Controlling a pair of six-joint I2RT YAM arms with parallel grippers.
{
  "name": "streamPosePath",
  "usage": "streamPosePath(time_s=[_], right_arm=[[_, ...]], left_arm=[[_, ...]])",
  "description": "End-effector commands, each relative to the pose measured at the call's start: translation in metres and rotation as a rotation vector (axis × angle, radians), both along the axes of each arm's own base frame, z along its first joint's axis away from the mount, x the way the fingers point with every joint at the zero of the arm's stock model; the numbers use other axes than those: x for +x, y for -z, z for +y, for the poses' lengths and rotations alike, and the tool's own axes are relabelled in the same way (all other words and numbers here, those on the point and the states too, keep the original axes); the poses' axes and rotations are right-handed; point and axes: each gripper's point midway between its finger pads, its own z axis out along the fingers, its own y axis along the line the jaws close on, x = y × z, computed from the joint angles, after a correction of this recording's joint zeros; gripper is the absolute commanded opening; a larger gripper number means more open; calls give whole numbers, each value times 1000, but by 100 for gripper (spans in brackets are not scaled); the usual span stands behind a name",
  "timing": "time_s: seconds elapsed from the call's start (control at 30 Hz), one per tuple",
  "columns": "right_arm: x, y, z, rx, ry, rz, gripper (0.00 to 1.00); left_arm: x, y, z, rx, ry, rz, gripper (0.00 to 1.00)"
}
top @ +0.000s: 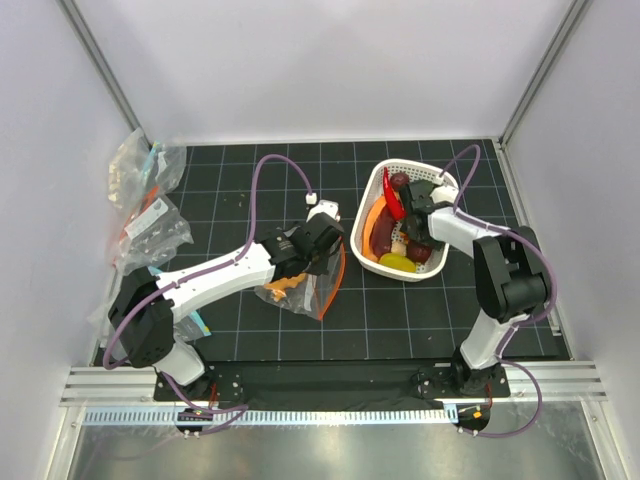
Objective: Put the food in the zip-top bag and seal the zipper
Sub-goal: Pick up the fake fruit from the bin.
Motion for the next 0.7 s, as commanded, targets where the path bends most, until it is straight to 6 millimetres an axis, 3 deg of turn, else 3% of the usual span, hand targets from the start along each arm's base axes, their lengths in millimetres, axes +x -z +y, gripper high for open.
streamPosePath(time_s=[0.0,0.03,0.07,0.1,0.17,0.23,0.27,0.3,0.33,0.67], right_arm=[[14,-2,6,57,22,-28,65],[15,-7,9,70,-2,-36,35],[16,-13,9,73,-8,-51,29],[12,-15,8,70,-10,-57,28],[14,-43,11,103,-21,-157,28],[6,-47,14,135,-49,-197,28],[9,-69,17,160,-70,-276,28],[3,-68,20,183,-94,-282,28],[5,-88,24,207,-119,-350,28],[-10,-138,59,363,-350,-580,28]], left_arm=[[8,-15,-6,-11,0,-42,0],[7,-14,-6,-10,0,-40,0],[7,-15,-6,-11,0,-41,0],[7,-14,-5,-11,-2,-42,0],[7,-13,-5,-9,-3,-42,0],[8,-11,-7,-7,0,-38,0],[7,-12,-8,-5,1,-37,0],[7,-11,-8,-4,3,-36,0],[6,-12,-9,-5,6,-38,0],[6,-17,-8,-9,2,-53,0]])
